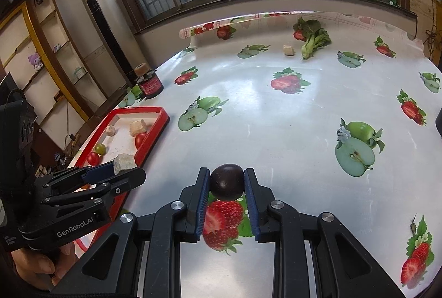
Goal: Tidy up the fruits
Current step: 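Carry the cork cylinder in left tool and plum in right tool over the tray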
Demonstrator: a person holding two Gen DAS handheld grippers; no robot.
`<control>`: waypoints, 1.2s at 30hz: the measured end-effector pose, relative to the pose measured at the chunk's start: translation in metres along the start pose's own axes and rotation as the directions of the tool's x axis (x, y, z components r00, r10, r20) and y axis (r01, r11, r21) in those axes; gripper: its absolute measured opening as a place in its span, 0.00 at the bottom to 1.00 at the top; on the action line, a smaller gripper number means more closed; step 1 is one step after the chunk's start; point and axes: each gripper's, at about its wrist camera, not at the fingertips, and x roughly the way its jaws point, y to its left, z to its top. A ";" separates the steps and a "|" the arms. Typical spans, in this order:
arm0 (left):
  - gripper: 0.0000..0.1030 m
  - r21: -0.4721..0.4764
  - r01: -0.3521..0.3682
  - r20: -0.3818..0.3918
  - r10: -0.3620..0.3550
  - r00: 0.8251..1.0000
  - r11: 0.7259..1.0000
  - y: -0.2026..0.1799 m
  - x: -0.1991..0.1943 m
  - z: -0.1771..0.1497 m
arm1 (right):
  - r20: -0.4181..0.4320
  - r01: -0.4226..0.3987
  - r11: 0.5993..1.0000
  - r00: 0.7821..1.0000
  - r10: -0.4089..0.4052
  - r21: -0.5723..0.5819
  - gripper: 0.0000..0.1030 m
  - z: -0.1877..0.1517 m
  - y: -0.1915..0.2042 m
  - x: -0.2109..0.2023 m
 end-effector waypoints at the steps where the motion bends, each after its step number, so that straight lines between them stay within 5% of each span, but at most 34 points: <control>1: 0.39 -0.006 -0.006 0.008 0.006 1.000 1.000 0.004 -0.004 -0.002 | 0.001 -0.005 1.000 1.000 0.005 -0.009 0.25 0.000 0.006 -0.001; 19: 0.39 -0.143 -0.081 0.061 0.091 0.994 0.986 0.071 -0.049 -0.039 | -0.031 -0.111 0.984 0.994 0.107 -0.143 0.25 -0.007 0.096 0.006; 36: 0.39 -0.239 -0.088 0.071 0.108 0.992 0.967 0.118 -0.072 -0.067 | -0.064 -0.168 0.967 0.985 0.159 -0.191 0.25 -0.020 0.136 0.018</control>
